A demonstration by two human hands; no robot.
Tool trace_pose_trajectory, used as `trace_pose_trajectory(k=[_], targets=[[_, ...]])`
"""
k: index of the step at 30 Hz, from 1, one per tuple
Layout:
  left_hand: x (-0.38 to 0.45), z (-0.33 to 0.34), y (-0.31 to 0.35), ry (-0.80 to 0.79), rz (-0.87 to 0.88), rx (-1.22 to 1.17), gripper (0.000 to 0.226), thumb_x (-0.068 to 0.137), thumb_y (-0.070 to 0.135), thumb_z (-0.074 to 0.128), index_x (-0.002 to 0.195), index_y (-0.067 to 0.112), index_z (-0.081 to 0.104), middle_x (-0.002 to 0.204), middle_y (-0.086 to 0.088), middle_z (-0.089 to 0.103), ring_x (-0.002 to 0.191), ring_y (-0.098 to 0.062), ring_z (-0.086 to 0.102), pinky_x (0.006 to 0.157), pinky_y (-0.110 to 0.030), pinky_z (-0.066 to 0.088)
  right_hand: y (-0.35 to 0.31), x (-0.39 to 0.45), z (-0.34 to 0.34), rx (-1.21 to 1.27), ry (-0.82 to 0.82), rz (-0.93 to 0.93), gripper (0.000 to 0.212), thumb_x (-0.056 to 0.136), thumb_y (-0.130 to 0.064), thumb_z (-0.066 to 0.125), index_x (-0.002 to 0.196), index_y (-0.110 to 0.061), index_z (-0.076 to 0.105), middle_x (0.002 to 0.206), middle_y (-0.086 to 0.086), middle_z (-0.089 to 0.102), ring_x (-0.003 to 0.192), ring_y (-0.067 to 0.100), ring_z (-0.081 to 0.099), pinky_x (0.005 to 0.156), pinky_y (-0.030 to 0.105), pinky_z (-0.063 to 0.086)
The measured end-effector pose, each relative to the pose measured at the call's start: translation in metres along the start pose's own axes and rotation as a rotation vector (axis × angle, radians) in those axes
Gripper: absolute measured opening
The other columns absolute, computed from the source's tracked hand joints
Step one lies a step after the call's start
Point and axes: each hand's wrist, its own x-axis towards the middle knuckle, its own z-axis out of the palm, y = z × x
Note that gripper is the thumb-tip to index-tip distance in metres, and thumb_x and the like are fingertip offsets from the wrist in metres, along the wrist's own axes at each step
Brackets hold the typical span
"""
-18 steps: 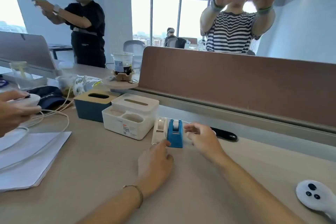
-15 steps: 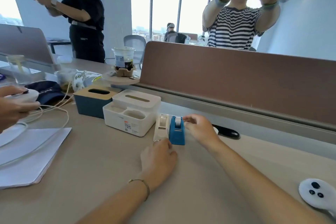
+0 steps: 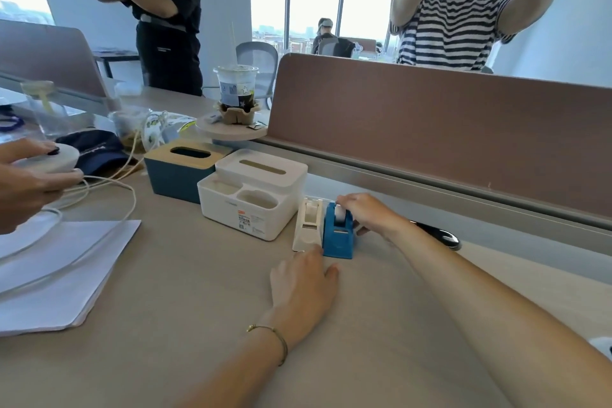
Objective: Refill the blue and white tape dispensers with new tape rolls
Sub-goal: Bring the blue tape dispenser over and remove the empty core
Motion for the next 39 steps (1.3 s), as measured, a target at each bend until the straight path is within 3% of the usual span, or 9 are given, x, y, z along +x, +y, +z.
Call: trace_pose_trajectory(k=[7,10,14,16,21,28,33,39], targets=[[0.003,-0.002,-0.005,-0.033,-0.03,-0.043,0.046,0.089,0.062,0.049,0.119,0.028,0.06,0.106,0.004,0.07,0.102,-0.021,0.065,0.079,-0.034,0.05,0.01,-0.015,-0.012,-0.076,0.009,0.067,0.042,0.103,-0.042,0.034,0.112,-0.013,0.063,0.108,0.011,0.067,0.084,0.027,0.067,0.07,0.034,0.055],[0.004,-0.004,-0.002,-0.041,-0.038,-0.024,0.058,0.081,0.076,0.048,0.113,0.029,0.058,0.103,0.005,0.069,0.096,-0.02,0.066,0.074,-0.033,0.049,0.021,-0.029,-0.018,-0.14,0.049,0.063,0.038,0.096,-0.019,0.034,0.116,-0.009,0.066,0.114,0.017,0.069,0.092,0.036,0.071,0.077,0.043,0.06],[0.007,-0.004,0.0,-0.024,-0.025,-0.01,0.061,0.076,0.08,0.049,0.106,0.029,0.057,0.096,0.006,0.069,0.09,-0.021,0.067,0.074,-0.035,0.053,0.034,-0.05,-0.025,-0.409,0.016,-0.035,0.066,0.08,-0.011,0.045,0.144,-0.026,0.049,0.139,0.006,0.061,0.119,0.031,0.061,0.093,0.038,0.053],[0.008,-0.004,-0.002,-0.014,-0.005,-0.005,0.058,0.076,0.078,0.051,0.105,0.028,0.057,0.097,0.004,0.07,0.091,-0.023,0.067,0.072,-0.035,0.05,0.04,-0.054,-0.025,-0.551,-0.032,-0.095,0.073,0.078,-0.014,0.055,0.148,-0.027,0.043,0.139,0.004,0.061,0.121,0.029,0.059,0.096,0.038,0.051],[0.01,-0.002,-0.004,0.013,0.061,0.042,0.048,0.086,0.068,0.053,0.108,0.027,0.061,0.087,0.005,0.061,0.079,-0.017,0.06,0.064,-0.032,0.045,0.051,-0.053,-0.022,-0.651,-0.007,-0.191,0.061,0.074,-0.034,0.078,0.127,-0.029,0.048,0.111,-0.002,0.067,0.099,0.024,0.061,0.082,0.04,0.052],[0.012,-0.002,0.001,0.019,0.133,0.023,0.038,0.094,0.054,0.052,0.111,0.023,0.065,0.088,0.003,0.071,0.082,-0.019,0.067,0.064,-0.032,0.051,0.06,-0.071,-0.025,-0.66,0.102,-0.262,0.064,0.067,-0.057,0.08,0.117,-0.031,0.049,0.096,-0.005,0.065,0.085,0.02,0.059,0.064,0.035,0.041],[-0.002,-0.009,0.025,-0.036,0.25,-0.038,0.04,0.097,0.053,0.05,0.123,0.026,0.064,0.073,0.004,0.063,0.071,-0.015,0.061,0.053,-0.028,0.042,0.074,-0.128,-0.046,-0.585,0.219,-0.172,0.062,0.064,-0.065,0.077,0.111,-0.032,0.053,0.095,-0.009,0.068,0.083,0.017,0.063,0.068,0.035,0.051],[-0.041,-0.003,0.059,-0.158,0.392,-0.021,0.039,0.095,0.057,0.048,0.123,0.036,0.066,0.074,0.007,0.071,0.076,-0.013,0.067,0.069,-0.035,0.058,0.109,-0.206,-0.063,-0.51,0.265,-0.052,0.06,0.065,-0.066,0.077,0.109,-0.032,0.055,0.091,-0.011,0.07,0.079,0.014,0.064,0.069,0.036,0.053]])
